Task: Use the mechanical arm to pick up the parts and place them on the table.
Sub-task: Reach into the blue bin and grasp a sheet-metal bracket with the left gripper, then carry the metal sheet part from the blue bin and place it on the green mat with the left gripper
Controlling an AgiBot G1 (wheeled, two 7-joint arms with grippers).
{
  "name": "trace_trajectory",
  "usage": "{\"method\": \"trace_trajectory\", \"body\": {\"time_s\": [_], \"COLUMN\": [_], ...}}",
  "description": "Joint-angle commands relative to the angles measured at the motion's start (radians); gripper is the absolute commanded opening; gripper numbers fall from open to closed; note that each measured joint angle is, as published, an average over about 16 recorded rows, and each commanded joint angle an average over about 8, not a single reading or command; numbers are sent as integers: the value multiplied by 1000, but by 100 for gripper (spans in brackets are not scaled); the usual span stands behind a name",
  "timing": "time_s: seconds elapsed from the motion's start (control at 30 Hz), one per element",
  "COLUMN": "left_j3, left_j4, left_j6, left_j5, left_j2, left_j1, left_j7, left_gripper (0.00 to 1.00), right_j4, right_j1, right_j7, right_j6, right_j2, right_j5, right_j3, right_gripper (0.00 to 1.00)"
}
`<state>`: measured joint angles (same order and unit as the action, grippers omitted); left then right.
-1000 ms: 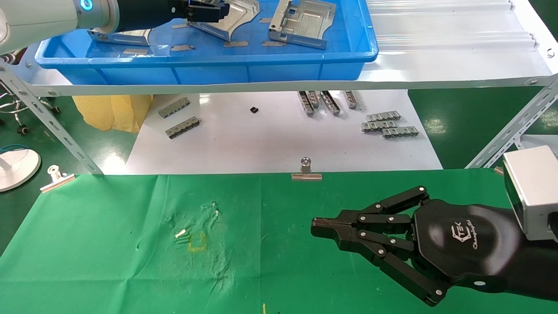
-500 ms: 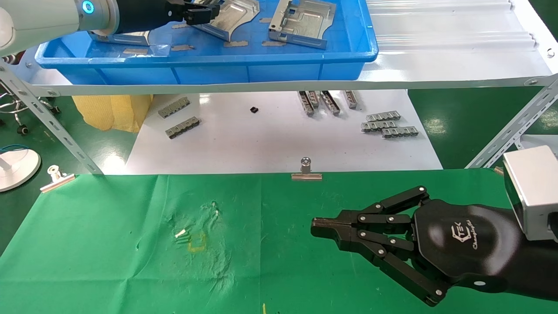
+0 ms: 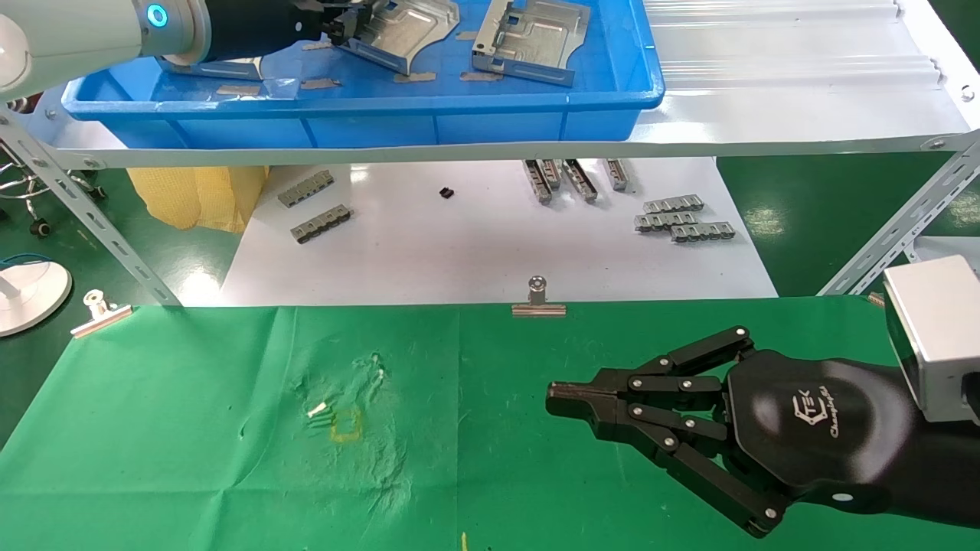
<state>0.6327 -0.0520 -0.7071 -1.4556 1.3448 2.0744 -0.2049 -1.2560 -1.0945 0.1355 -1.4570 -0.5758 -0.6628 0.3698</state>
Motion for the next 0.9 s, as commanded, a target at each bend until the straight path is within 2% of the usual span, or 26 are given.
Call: {"method": "trace_trajectory", "body": {"time_s": [0.03, 0.23, 0.43, 0.9], "left_j3": [2, -9, -40, -135], "left_j4": [-1, -22, -52, -86], "left_j6": [2, -17, -111, -572], "left_j5": [-1, 20, 71, 228], "left_j2": [1, -5, -30, -188], "left_j1": [-2, 4, 22, 15], "left_j7": [-3, 10, 59, 230], "left_gripper": [0, 0, 0, 0], "right_j4": [0, 0, 0, 0], "right_j1": [0, 0, 0, 0], "right_j7": [0, 0, 0, 0], "right_j6": [0, 0, 0, 0], "right_j2": [0, 0, 0, 0], "right_j5": [0, 0, 0, 0], "right_j3": [0, 0, 0, 0], "right_gripper": [100, 100, 100, 100]}}
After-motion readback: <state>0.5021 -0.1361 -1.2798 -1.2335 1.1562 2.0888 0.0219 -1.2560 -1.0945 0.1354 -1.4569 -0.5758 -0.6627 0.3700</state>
